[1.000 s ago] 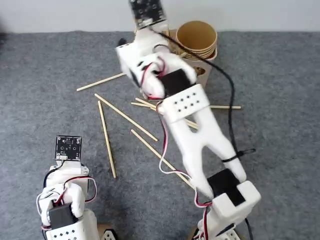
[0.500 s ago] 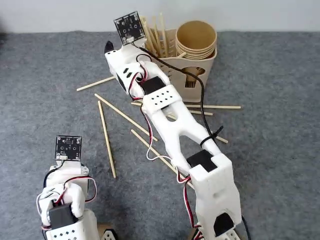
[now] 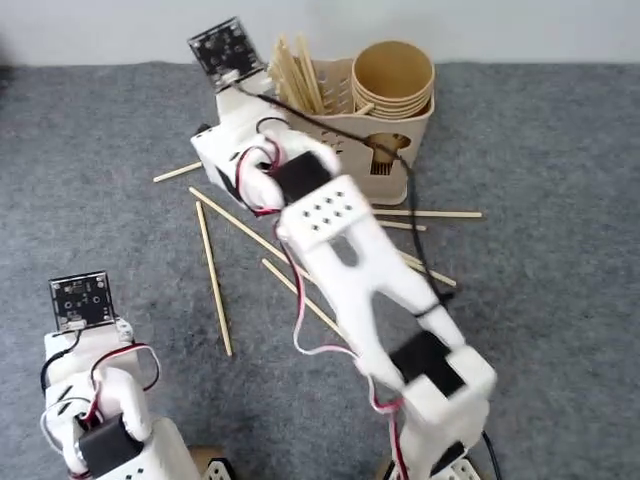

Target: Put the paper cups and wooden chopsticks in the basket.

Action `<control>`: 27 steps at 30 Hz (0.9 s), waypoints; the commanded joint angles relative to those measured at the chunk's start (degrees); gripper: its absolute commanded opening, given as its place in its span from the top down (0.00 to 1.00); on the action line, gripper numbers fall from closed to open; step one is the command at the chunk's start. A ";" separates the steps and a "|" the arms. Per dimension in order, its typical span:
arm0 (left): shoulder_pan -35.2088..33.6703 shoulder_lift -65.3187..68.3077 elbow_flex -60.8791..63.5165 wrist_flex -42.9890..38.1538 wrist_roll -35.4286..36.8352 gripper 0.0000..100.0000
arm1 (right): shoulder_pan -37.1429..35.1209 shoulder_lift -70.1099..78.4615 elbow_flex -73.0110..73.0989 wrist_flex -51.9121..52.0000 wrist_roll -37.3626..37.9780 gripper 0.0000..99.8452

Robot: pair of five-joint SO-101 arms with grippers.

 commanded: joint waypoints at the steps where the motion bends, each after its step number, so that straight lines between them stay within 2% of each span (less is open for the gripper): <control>1: -0.26 -0.70 -6.73 -1.49 0.79 0.98 | 0.31 -11.12 -1.14 11.12 0.97 0.81; 6: 2.20 0.35 -13.05 -0.26 0.62 0.98 | 3.21 -19.47 -0.97 24.75 0.97 0.81; 9: 5.45 6.59 -19.03 1.85 -0.26 0.98 | 7.16 -23.16 -0.88 30.46 0.97 0.81; 15: 9.85 29.10 -35.30 3.34 -0.79 0.98 | 14.55 -29.93 -0.88 41.01 0.62 0.81; 22: 16.35 57.58 -51.12 2.90 -10.73 0.98 | 19.74 -34.95 -0.79 49.36 0.53 0.81; 27: 18.73 77.27 -63.96 2.90 -15.38 0.98 | 26.24 -39.69 5.98 49.54 0.53 0.81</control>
